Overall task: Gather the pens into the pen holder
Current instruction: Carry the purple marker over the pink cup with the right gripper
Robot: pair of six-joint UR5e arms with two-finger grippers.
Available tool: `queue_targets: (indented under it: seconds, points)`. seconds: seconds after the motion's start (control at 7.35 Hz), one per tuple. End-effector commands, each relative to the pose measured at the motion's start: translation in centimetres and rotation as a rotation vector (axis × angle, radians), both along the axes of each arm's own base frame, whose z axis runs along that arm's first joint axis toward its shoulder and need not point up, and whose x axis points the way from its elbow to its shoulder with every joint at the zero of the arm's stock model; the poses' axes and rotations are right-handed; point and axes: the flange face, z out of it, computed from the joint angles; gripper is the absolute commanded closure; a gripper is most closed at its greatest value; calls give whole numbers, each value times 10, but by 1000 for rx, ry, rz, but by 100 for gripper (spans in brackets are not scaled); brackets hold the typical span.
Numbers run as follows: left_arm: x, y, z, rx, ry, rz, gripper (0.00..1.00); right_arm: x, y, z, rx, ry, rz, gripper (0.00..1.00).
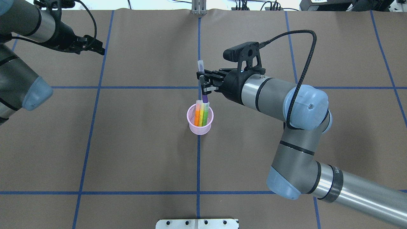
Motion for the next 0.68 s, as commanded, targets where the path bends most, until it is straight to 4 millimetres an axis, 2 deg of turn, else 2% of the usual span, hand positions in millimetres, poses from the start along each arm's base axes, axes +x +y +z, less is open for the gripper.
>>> queue_targets:
  seconds: [0.0,0.27,0.54]
  points:
    - [-3,-2,11,-11,-26,2,1,-48,3,5,0,43,-18,100]
    - [-3,-7,20,-24,-38,-3,1,-72,19,24,9,29,-9,100]
    - [-1,-7,22,-28,-39,0,1,-75,20,28,6,36,-9,100]
